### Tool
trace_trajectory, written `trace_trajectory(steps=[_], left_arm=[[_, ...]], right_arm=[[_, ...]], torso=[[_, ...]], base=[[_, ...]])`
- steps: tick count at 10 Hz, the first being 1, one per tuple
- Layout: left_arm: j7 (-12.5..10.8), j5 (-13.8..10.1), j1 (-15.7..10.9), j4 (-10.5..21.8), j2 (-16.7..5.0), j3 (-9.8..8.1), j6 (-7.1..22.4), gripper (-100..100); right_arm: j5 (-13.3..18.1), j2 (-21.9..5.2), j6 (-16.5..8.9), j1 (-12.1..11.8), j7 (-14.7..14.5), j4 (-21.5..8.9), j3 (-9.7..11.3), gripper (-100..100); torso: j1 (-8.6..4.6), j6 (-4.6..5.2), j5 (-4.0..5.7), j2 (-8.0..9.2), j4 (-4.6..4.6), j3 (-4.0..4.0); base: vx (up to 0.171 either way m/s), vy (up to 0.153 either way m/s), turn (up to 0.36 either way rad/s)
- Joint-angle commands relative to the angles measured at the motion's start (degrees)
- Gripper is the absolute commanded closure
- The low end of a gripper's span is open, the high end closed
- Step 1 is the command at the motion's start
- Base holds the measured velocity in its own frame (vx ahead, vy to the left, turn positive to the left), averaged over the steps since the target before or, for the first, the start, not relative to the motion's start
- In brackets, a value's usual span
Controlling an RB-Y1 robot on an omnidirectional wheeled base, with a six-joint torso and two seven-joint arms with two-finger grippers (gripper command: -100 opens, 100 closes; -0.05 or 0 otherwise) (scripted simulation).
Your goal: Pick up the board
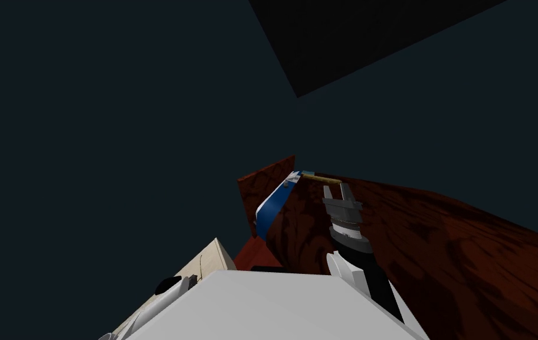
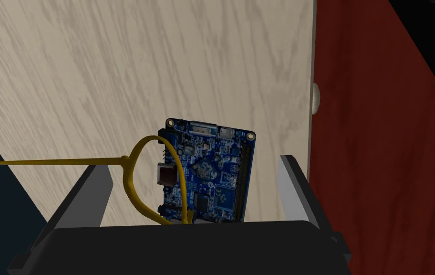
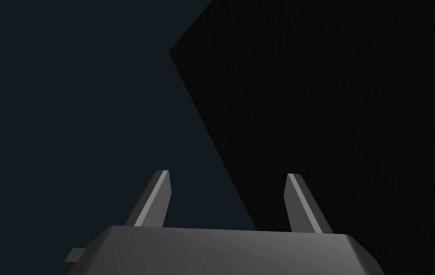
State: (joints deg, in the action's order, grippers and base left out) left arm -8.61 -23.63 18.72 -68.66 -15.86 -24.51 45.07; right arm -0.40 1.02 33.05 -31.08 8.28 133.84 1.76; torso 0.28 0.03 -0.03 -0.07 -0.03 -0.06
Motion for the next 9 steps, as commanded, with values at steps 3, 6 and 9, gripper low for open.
trace_trajectory(steps=[3, 6, 9], left_arm=[[0.1, 0.2, -0.6, 1.3, 0.1, 0.22, -1.1, 100], [-0.1, 0.1, -0.5, 1.4, 0.3, 0.20, -0.9, 100], [0.0, -0.3, 0.2, -0.6, -0.3, -0.22, 0.6, 100]], right_arm=[[0.0, 0.0, 0.0, 0.0, 0.0, 0.0, 0.0, 0], [0.0, 0.0, 0.0, 0.0, 0.0, 0.0, 0.0, 0], [0.0, 0.0, 0.0, 0.0, 0.0, 0.0, 0.0, 0]], torso=[[-0.08, 0.00, 0.02, 0.03, 0.01, 0.02], [-0.18, 0.08, 0.10, 0.05, 0.04, 0.04], [-0.14, 0.08, 0.07, 0.08, 0.05, 0.06]], base=[[0.004, 0.015, 0.002], [-0.001, 0.000, 0.004], [-0.003, -0.010, -0.011]])
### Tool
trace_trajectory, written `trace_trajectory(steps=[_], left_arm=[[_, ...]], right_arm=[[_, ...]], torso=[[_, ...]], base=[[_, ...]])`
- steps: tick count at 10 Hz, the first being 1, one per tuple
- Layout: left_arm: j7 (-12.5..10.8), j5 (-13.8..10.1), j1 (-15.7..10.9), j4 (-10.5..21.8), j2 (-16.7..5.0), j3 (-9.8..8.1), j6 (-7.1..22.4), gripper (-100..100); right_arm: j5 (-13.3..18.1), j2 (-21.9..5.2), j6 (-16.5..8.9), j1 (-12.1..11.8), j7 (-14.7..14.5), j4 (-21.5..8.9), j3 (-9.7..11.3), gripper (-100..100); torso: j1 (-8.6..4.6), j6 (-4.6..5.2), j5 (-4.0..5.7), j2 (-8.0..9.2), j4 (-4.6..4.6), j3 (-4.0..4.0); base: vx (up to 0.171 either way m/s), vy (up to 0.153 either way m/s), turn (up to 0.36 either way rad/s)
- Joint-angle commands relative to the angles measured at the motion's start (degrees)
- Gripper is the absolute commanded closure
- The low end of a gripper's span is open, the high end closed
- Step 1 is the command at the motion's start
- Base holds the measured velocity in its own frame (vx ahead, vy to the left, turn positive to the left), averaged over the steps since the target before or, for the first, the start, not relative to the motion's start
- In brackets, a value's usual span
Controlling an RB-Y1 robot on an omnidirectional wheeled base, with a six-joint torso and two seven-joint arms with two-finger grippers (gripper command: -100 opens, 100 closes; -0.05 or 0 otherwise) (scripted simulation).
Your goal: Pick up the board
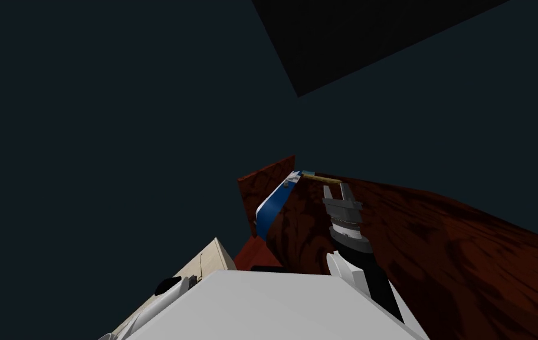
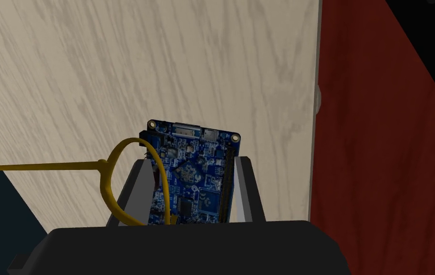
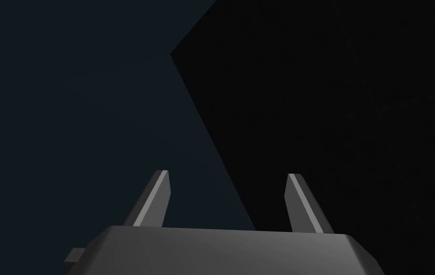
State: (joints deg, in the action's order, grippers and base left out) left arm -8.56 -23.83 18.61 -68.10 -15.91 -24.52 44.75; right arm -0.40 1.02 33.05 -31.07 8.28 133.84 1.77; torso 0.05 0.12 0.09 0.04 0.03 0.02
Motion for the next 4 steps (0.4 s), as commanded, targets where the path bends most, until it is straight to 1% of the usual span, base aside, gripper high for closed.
trace_trajectory(steps=[1, 2, 3, 4], left_arm=[[0.0, -0.3, 0.5, -1.7, -0.4, -0.34, 1.4, 100], [-0.1, -0.6, 0.9, -2.8, -0.7, -0.60, 2.4, 100], [0.0, -0.5, 0.6, -2.1, -0.6, -0.46, 1.7, 100], [0.0, -0.5, 0.6, -2.2, -0.7, -0.50, 1.9, 0]], right_arm=[[0.0, 0.0, 0.0, 0.0, 0.0, 0.0, 0.0, 0], [0.0, 0.0, 0.0, 0.0, 0.0, 0.0, 0.0, 0], [0.0, 0.0, 0.0, 0.0, 0.0, 0.0, 0.0, 0], [0.0, 0.0, 0.0, 0.0, 0.0, 0.0, 0.0, 0]], torso=[[0.00, 0.00, 0.00, 0.00, 0.00, 0.00], [-0.06, 0.00, 0.00, 0.01, 0.00, 0.01], [-0.09, -0.02, 0.00, 0.03, -0.01, 0.01], [-0.01, -0.02, -0.05, 0.00, -0.02, -0.01]], base=[[-0.012, -0.037, -0.019], [-0.012, -0.040, -0.017], [-0.005, -0.017, -0.001], [0.000, 0.000, 0.000]])
